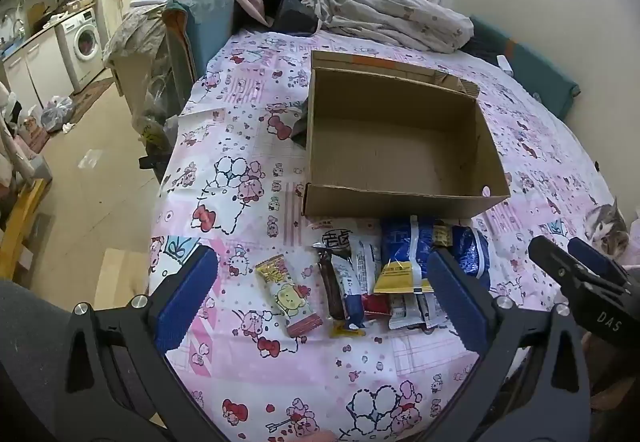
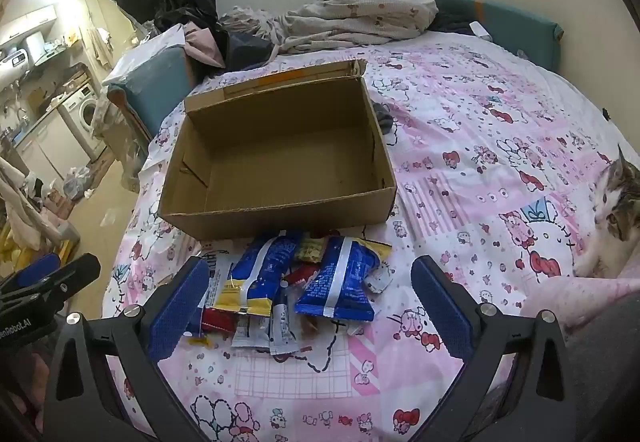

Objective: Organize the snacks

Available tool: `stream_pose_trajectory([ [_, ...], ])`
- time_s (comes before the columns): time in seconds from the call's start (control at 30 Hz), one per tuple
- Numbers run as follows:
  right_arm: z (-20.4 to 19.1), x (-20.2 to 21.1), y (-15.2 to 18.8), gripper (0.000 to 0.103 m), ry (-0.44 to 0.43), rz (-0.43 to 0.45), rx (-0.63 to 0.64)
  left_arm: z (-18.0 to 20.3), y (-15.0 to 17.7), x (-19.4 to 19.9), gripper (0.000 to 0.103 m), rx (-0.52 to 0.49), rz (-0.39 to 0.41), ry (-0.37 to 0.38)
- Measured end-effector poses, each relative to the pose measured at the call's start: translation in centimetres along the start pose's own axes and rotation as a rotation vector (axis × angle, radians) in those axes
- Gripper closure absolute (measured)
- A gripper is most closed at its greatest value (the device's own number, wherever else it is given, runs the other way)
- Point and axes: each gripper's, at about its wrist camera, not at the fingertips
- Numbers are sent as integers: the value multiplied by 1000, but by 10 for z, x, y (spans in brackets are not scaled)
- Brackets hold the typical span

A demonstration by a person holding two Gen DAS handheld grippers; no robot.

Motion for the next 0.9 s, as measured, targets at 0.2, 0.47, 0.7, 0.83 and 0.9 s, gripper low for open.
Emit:
stream_pose_trajectory([
  [0.2,0,1,0,0,-4,3,-2,0,0,1,0,-2,0,2],
  [0.47,-1,3,0,0,4,18,4,0,0,1,0,-7,3,-1],
  [0.7,-1,4,-1,0,7,17,5,8,-1,1,0,1,3,-5],
  [0.83,1,2,0,0,3,22,1,1,-2,2,0,4,8,4],
  [0.9,1,2,0,0,1,21,0,0,-2,2,0,7,11,6],
])
Point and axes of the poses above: each gripper's, at about its wrist camera, not at the fingertips, and x roughly against the way its jaws point, z to its right, y to its underside, and after that the axes turned 6 degrees about x, right-handed
